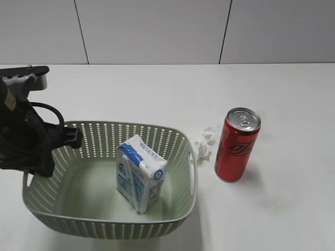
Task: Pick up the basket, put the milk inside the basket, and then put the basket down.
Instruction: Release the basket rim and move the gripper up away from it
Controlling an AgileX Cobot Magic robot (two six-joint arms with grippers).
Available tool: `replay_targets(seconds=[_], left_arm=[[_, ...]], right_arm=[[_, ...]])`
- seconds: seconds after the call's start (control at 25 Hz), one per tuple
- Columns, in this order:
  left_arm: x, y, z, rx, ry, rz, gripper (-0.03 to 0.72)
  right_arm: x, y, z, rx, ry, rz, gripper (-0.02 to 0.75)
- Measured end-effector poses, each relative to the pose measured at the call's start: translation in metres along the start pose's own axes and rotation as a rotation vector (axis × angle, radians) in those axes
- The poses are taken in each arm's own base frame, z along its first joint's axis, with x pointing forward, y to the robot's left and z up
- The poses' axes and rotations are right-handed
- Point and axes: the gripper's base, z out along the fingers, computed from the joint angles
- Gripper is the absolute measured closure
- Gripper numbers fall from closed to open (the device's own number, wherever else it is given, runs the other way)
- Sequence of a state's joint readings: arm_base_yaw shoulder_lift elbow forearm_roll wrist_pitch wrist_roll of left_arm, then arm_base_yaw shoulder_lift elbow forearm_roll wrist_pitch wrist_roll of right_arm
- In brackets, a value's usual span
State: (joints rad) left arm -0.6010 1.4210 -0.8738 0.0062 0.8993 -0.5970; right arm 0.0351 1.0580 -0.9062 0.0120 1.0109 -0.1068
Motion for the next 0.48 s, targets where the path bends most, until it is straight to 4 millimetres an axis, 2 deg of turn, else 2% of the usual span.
replay_targets(seconds=[0.28,0.48], left_arm=[[-0.035,0.018,-0.019,0.018,-0.091,-0.042,0.681],[-0.066,0.021,-0.018,0.009,-0.101,-0.042,0.681]], right_arm=[[0.069,0.008,-0.033,0.012,-0.161,-0.001,0.196],[0.113,0.012,-0.046,0.025,-0.303,-0.002,0.198]])
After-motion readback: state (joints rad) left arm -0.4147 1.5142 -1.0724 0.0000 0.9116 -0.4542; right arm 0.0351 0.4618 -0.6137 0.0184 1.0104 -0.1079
